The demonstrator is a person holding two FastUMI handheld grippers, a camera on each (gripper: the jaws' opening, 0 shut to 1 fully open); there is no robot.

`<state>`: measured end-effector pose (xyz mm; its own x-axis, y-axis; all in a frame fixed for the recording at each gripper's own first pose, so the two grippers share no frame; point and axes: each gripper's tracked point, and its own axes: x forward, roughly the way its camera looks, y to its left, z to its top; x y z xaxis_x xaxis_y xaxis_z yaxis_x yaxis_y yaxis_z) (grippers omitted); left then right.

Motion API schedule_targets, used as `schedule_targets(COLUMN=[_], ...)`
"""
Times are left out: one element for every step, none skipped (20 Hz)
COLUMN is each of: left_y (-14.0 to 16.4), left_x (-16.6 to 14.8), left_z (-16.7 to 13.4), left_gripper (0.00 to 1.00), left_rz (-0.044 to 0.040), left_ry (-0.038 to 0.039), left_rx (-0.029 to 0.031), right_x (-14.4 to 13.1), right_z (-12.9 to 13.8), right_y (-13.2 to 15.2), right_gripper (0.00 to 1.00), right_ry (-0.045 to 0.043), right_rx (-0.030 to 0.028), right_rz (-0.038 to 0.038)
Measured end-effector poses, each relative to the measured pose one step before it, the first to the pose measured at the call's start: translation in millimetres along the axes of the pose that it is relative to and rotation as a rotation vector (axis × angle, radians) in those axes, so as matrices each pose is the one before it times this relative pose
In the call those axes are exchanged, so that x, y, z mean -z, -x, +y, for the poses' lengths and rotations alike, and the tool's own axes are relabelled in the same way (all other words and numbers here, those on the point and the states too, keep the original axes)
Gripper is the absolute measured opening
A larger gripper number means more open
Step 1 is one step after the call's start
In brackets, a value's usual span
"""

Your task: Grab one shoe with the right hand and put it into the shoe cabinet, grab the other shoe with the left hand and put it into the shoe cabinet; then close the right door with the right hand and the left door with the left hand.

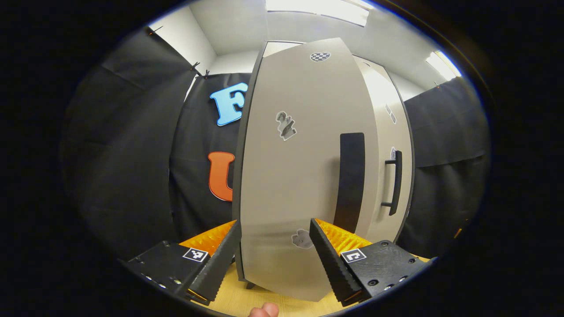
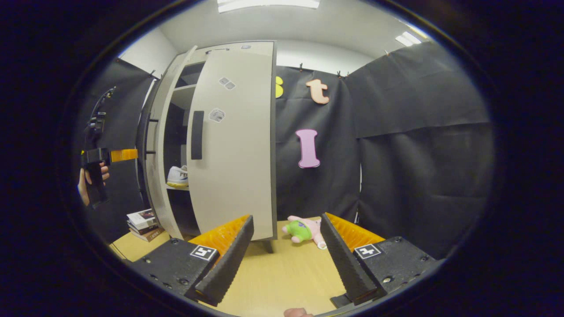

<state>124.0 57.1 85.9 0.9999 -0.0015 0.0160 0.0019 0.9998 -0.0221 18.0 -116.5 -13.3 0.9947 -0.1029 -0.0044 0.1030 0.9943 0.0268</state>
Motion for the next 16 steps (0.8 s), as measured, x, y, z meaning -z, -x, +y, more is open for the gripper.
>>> schedule_targets(left_y=[2.97, 3.29, 5.77, 6.79, 7.32, 7.88, 9.85, 10.0, 10.99, 11.28, 10.51, 9.96, 9.38, 8.53, 7.78, 6.04], left_x=[0.81, 1.38, 1.42, 0.58, 2.15, 2.69, 4.37, 3.8, 4.74, 5.22, 5.64, 4.89, 5.95, 7.86, 7.76, 8.73], left_z=[-0.41, -0.87, -0.67, 1.25, -1.33, -3.36, -3.07, -3.53, -5.41, -4.86, -5.0, -5.85, -6.83, -5.96, -6.28, -3.97], left_gripper=[0.93, 0.93, 0.93, 0.93, 0.93, 0.93, 0.94, 0.93, 0.93, 0.93, 0.93, 0.93, 0.94, 0.94, 0.94, 0.94], left_rz=[0.00122, -0.0007, 0.00098, -0.00208, 0.00063, 0.00509, 0.00806, 0.00385, 0.0048, 0.00423, 0.00298, 0.00569, 0.00806, 0.0082, 0.00711, 0.01433], left_ry=[-0.00032, -0.00241, -0.00625, -0.00639, -0.00498, -0.00542, -0.00356, -0.00067, -0.00143, 0.00085, 0.00094, 0.0058, 0.01093, 0.01069, 0.00936, 0.00634], left_rx=[-0.00225, 0.00044, -0.00152, -0.00246, 0.00151, 0.00838, 0.0021, 0.00317, 0.00395, 0.00183, 0.00414, 0.006, 0.00791, 0.00471, 0.00895, 0.00628], right_x=[-0.52, -0.52, 0.21, -0.5, -0.02, -0.77, -0.56, -1.01, -1.24, -0.63, 0.65, 1.37, 2.89, 1.43, 3.89, 2.5], right_z=[-2.96, -2.54, -1.55, 0.17, 1.24, 1.47, 1.89, 2.61, 4.14, 4.27, 3.61, 3.23, 4.95, 6.71, 7.68, 6.45], right_y=[1.5, 1.22, 0.86, 0.24, -0.05, -0.76, 0.17, 0.07, 1.39, 0.63, 0.44, 0.92, 2.46, 2.34, 2.6, 2.5], right_gripper=[0.99, 0.99, 0.99, 0.99, 0.99, 0.99, 0.99, 0.98, 0.98, 0.98, 0.98, 0.99, 0.99, 0.98, 0.99, 0.99], right_ry=[-0.00318, -0.00268, -0.00272, -0.00185, -0.00275, -0.00247, -0.00186, -0.00202, -0.00085, 0.00401, 0.00966, 0.01094, 0.00088, -0.01145, -0.01746, -0.01916], right_rx=[0.00464, 0.00256, 0.0013, 0.0005, -0.00102, -0.00175, -0.00486, -0.00567, -0.00596, -0.00466, -0.0005, 0.00126, -0.00624, -0.0153, -0.01955, -0.01822], right_rz=[-0.00204, -0.00173, -0.00186, -0.00079, -0.0023, -0.00177, 0.00048, -0.00258, -0.00517, -0.00611, -0.00755, -0.00173, -0.00201, -0.00051, 0.00437, 0.00526])
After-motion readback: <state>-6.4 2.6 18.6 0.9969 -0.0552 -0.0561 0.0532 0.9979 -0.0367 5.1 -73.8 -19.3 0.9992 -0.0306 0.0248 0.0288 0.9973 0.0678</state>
